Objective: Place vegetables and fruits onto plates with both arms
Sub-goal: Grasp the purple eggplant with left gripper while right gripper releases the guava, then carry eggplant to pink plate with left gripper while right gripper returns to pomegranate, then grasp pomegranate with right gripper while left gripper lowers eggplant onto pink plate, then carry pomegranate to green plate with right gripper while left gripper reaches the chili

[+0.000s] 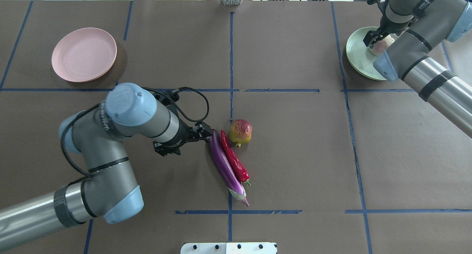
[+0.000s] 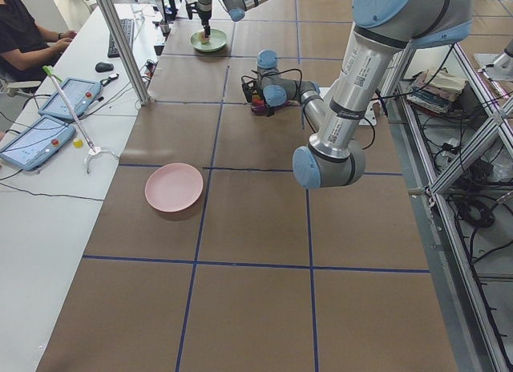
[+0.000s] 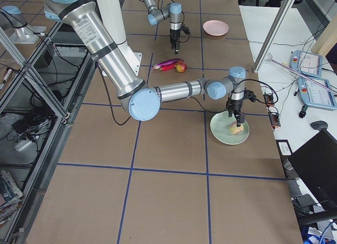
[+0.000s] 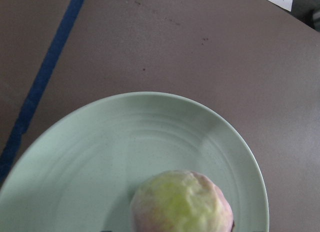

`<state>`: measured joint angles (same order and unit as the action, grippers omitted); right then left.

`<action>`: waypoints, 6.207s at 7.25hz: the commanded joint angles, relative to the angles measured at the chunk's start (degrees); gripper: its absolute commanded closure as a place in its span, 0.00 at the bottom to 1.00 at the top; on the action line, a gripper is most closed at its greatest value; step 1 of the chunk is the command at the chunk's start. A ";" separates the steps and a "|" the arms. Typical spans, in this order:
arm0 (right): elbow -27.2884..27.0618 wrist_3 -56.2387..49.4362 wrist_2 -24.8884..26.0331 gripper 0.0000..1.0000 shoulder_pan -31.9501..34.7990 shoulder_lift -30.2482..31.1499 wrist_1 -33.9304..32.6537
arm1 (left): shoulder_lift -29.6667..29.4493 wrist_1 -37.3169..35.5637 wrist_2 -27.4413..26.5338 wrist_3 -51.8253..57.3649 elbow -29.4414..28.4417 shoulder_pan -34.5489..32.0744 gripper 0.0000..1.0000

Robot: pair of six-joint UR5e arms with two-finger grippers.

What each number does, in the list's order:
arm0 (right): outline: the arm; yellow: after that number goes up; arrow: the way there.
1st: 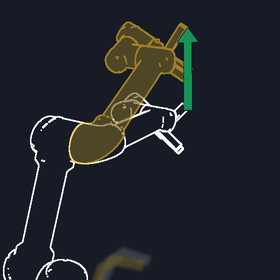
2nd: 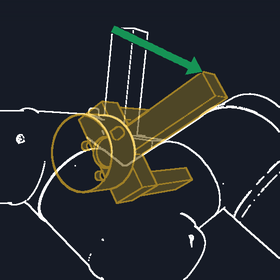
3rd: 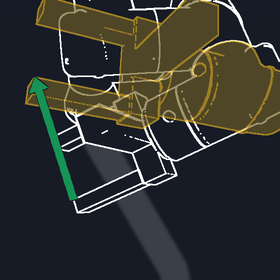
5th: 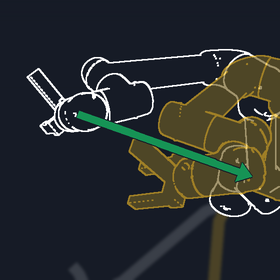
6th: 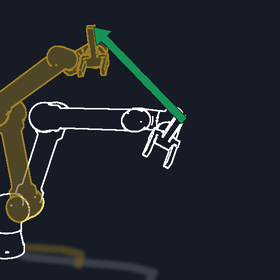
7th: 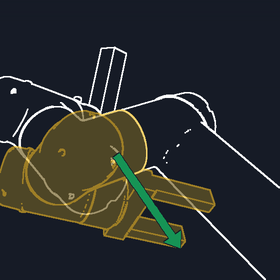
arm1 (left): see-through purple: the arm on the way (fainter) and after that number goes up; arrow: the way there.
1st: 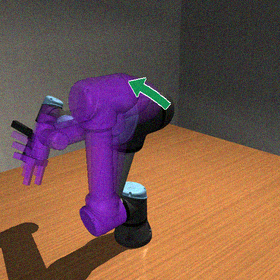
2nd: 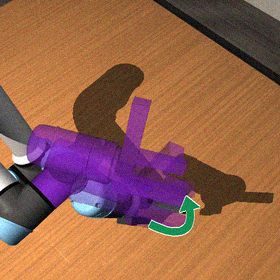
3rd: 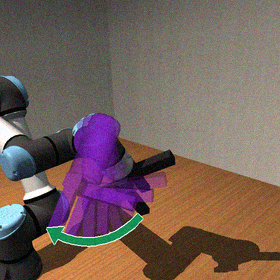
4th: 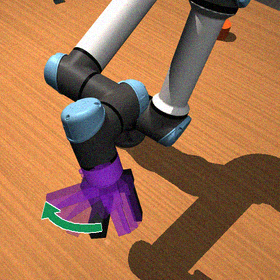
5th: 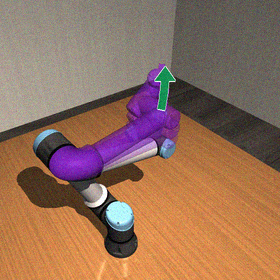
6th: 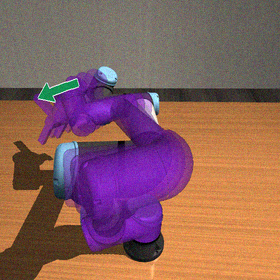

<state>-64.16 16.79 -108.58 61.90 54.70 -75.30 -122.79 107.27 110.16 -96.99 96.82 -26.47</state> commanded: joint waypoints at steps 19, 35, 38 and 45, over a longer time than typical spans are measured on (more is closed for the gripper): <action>-27.07 68.05 -4.92 0.00 -29.53 -3.96 -4.47 | 5.28 0.92 -2.05 27.95 -14.61 -34.49 0.99; -21.27 50.52 -0.31 1.00 -19.41 -4.36 -10.75 | 4.74 8.48 10.54 33.89 -23.10 -39.27 0.00; -15.68 27.13 -1.99 1.00 -6.20 1.80 -10.66 | 5.45 8.57 12.80 22.13 -17.11 -36.91 0.00; -7.38 19.33 -1.64 0.00 -1.25 4.98 -4.59 | -5.60 -11.94 -3.98 -5.71 -2.10 -5.47 0.00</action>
<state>-71.73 36.58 -110.05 60.53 59.62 -80.13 -124.78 103.25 107.16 -97.83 91.41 -36.12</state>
